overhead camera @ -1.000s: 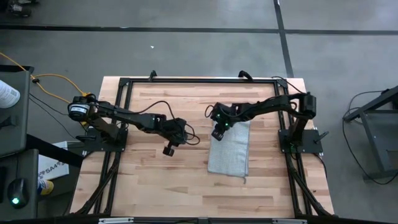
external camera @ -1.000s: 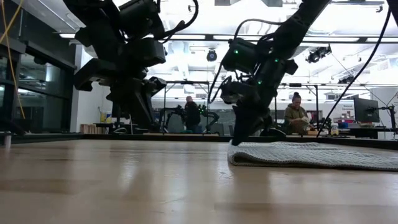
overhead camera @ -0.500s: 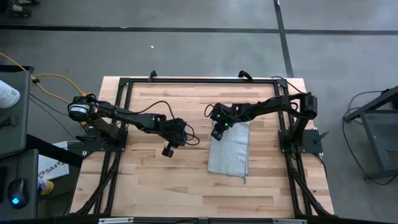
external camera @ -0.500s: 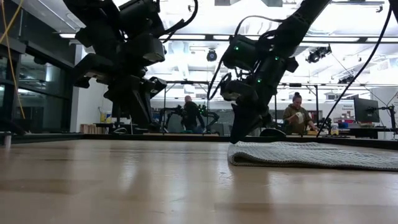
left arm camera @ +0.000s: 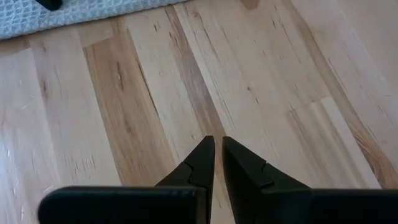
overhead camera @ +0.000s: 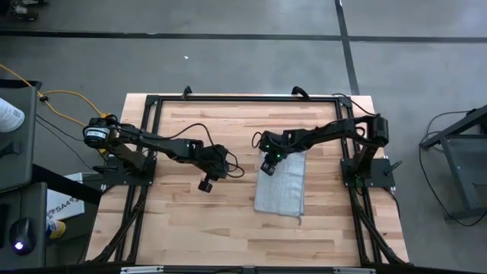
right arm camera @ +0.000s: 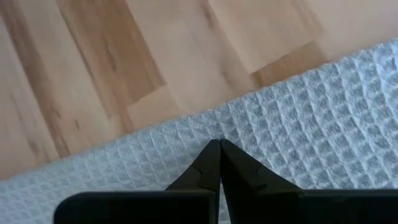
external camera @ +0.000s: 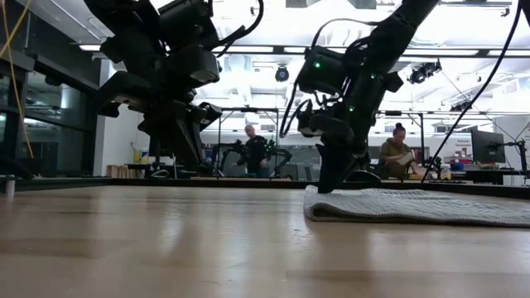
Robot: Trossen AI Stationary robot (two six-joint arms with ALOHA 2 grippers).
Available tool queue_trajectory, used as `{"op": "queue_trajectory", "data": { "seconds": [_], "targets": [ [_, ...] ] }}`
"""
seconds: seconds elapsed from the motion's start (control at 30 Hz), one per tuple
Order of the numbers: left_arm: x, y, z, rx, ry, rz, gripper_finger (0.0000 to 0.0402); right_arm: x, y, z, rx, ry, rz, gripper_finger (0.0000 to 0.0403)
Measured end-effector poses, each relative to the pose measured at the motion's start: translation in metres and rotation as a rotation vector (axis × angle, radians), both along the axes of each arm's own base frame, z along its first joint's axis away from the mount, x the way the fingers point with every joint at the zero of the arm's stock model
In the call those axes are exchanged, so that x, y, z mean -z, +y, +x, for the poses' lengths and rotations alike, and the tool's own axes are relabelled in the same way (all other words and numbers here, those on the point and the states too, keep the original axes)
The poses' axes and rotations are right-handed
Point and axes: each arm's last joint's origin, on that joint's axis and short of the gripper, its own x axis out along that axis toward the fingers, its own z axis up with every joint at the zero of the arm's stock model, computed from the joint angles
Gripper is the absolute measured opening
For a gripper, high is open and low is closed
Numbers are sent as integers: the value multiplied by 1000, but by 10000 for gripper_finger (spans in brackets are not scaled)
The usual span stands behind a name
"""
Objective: Fold microfiber towels
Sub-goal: Fold the gray towel on the table
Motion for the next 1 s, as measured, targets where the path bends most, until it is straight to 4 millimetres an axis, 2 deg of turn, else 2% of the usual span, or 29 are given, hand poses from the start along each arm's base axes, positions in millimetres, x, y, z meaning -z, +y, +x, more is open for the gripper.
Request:
{"op": "queue_trajectory", "data": {
  "seconds": [0.33, 0.53, 0.67, 1.0],
  "targets": [
    [0, 0, 0, -5, 3, -4, 31, 8, 1, 19, -39, -85, 40, 3],
    [0, -1, -1, -6, 13, -26, 31, 16, -2, 51, -117, -99, 45, 3],
    [1, -1, -2, 5, 27, -42, 31, 9, -6, 68, -145, -126, 10, 3],
    [1, -1, -2, 16, 24, -40, 31, 0, -16, 72, -125, -109, -38, 2]
  ]
}}
